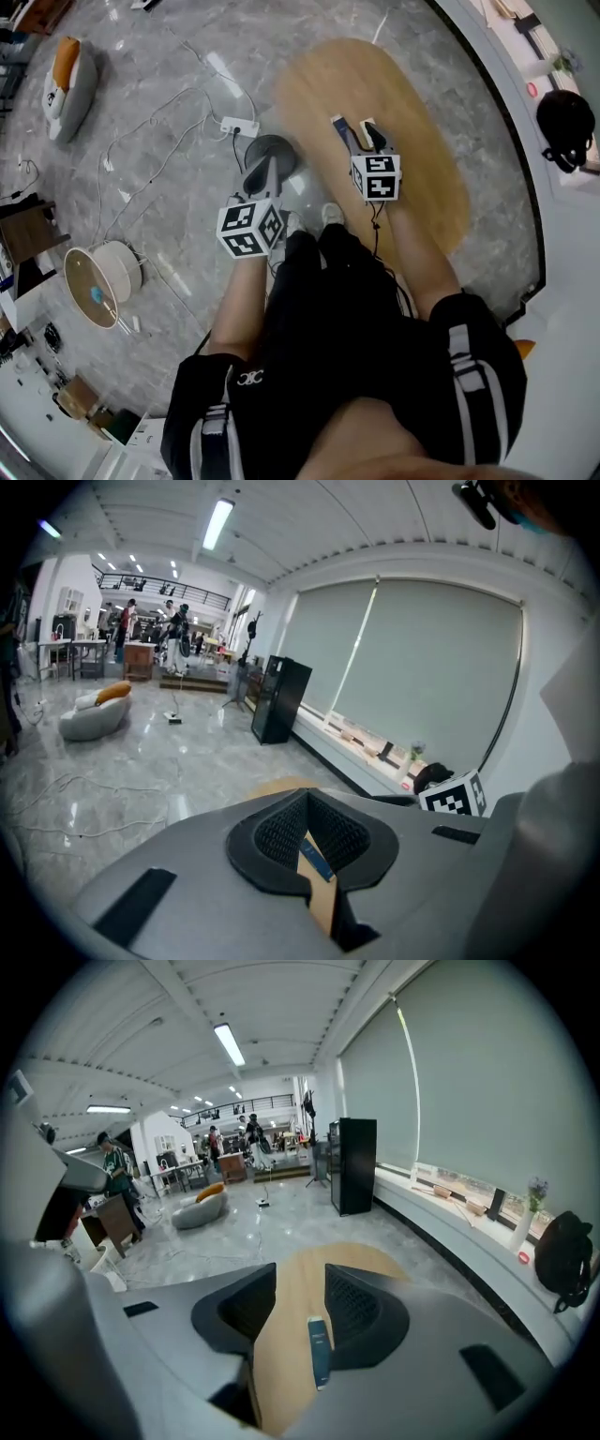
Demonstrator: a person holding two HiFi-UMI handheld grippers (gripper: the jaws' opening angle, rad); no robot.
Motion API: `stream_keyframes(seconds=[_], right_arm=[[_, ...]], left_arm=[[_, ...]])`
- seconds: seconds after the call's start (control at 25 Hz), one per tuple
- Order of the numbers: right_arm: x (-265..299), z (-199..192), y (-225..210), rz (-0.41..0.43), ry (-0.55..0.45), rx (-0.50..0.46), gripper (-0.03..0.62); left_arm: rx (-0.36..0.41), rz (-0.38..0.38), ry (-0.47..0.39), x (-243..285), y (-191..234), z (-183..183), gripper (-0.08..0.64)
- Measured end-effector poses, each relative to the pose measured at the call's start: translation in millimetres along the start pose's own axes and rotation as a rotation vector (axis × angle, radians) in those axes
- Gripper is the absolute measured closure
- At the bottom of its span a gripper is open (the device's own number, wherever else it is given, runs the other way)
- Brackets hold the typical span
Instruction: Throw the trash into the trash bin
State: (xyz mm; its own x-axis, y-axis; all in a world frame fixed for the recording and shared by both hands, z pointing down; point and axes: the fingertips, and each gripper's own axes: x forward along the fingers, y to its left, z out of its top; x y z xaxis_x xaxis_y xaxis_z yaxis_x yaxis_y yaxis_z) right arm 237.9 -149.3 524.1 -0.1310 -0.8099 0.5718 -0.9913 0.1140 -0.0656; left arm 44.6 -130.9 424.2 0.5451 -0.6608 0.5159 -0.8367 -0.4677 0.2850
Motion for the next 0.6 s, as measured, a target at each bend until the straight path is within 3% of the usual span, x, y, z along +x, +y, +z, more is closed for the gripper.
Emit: stream_keyframes(seconds=[0.6], right_arm=[[163.5, -182.8, -32.0, 0.076, 0.376, -0.085, 0.431]], left_arm=[[-0.064, 0.090, 0.164, 80.7, 44.2, -104.7, 0.548]])
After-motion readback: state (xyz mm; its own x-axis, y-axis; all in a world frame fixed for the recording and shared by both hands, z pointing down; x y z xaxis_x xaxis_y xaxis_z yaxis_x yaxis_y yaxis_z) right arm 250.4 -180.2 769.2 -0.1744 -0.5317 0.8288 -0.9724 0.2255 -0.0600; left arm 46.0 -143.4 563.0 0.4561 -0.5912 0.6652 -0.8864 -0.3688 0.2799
